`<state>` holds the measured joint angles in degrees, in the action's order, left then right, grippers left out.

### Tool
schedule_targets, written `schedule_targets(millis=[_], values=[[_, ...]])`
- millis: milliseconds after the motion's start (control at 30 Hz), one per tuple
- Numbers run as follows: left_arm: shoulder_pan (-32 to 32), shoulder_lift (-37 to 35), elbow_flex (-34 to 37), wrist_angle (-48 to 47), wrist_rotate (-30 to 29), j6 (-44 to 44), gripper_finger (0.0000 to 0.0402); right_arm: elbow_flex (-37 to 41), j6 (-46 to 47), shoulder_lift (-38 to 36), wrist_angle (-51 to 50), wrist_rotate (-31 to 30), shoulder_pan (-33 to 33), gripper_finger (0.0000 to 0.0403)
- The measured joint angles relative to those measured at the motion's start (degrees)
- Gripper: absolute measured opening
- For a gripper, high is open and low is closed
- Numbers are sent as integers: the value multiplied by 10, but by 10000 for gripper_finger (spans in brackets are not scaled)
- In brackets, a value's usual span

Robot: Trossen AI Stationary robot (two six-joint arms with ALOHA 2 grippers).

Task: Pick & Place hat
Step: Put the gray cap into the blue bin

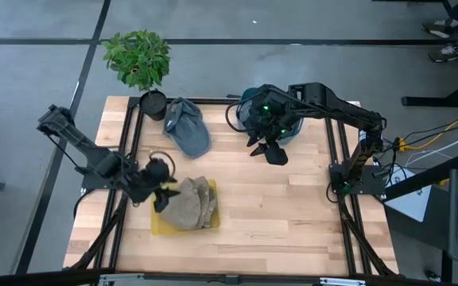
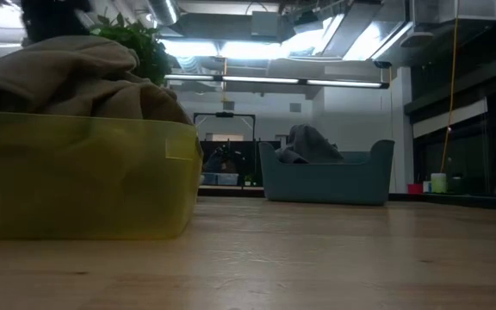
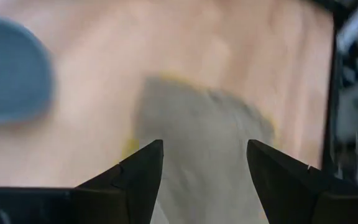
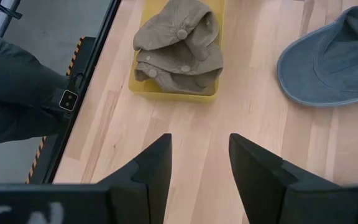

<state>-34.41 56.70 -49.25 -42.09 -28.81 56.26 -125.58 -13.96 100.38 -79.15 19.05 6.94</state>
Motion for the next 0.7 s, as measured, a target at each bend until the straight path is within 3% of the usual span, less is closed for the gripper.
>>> schedule_targets(millis=[200, 300, 467, 700], values=[[52, -35, 0, 3, -176, 0, 219, 15, -11, 0, 2, -4, 0, 159], [92, -38, 0, 5, -197, -9, 216, 37, -13, 0, 7, -17, 0, 158], [178, -27, 0, 48, -150, -24, 210, 92, -10, 0, 29, -17, 0, 158], [310, 11, 0, 78, 29, -82, 195, 163, 0, 0, 58, -22, 1, 158]])
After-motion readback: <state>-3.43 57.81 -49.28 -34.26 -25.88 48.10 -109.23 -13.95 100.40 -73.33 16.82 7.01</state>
